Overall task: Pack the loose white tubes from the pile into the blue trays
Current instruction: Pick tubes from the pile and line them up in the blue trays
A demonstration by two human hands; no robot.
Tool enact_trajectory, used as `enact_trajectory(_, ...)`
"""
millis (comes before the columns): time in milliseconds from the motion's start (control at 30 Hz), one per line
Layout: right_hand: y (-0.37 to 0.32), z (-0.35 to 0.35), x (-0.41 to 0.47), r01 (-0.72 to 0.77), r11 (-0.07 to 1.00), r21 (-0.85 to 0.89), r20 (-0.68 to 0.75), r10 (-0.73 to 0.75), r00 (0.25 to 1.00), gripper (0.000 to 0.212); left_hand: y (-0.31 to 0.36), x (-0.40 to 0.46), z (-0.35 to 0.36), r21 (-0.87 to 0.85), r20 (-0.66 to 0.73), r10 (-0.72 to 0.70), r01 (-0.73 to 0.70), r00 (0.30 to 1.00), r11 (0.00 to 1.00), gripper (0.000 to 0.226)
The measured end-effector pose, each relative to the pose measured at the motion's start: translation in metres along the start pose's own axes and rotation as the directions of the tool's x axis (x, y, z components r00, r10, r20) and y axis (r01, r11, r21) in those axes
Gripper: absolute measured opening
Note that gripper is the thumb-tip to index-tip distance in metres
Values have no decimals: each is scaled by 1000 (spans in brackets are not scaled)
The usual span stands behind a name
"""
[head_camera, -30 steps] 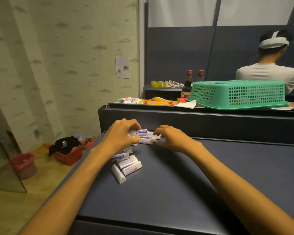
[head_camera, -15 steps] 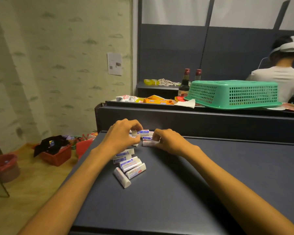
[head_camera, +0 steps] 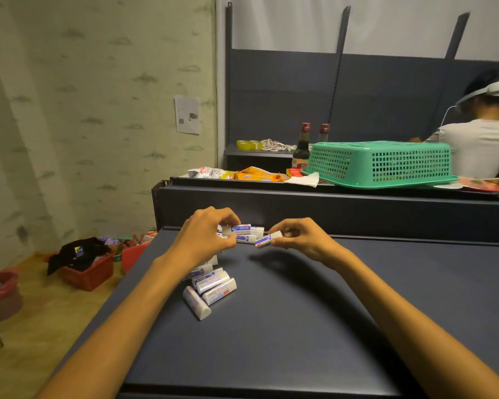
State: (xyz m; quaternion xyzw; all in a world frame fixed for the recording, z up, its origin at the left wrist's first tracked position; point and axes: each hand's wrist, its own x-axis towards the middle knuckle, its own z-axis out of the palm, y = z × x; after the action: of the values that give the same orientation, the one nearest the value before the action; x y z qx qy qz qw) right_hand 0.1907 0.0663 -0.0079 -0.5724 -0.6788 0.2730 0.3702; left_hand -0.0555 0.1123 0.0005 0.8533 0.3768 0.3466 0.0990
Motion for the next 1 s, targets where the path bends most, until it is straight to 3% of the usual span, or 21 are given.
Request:
enact_trajectory(200,1,-9,-8,-37,953,299,-99,69,993,29,5,1,4,-18,-6,15,-15,1000,1000,27)
enact_trajectory(300,2,-12,-10,-27,929,370,-148,88,985,30,9,0,5,-17,-11,29,-29,1000,999,27)
enact_trajectory(467,0,-14,-16,24,941,337,-160,32,987,14,13,-1,5,-11,-11,28,-28,1000,1000,28)
enact_trajectory(767,-7,-15,-25,118,951,287,-127,-84,988,14,17,-4,3,-5,-21,44,-44,999,999,26)
enact_trajectory(933,-12,-15,-26,74,965,250,-90,-53,995,23,16,-5,0,1,-15,43,-43,999,999,26)
enact_trajectory(1000,-11,-15,-26,67,985,158,-86,-54,995,28,15,-6,-1,2,-18,51,-51,999,999,25)
